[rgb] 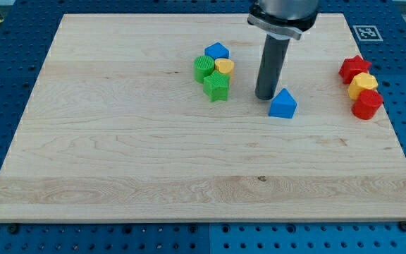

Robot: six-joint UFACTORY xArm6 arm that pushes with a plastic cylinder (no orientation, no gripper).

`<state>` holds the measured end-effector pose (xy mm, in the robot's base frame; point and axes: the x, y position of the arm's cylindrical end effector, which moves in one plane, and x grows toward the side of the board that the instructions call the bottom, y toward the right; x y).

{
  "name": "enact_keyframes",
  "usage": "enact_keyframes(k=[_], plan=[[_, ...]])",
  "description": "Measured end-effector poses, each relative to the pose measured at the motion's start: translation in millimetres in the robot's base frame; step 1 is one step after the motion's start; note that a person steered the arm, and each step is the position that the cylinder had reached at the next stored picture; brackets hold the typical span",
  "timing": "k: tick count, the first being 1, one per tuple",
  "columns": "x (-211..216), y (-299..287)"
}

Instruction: Slide the blue triangle towards the red circle

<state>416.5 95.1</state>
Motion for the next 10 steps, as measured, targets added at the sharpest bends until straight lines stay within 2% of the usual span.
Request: enact_keyframes(k=[4, 6, 10], plan=[[52, 39], [58, 65], [58, 72]])
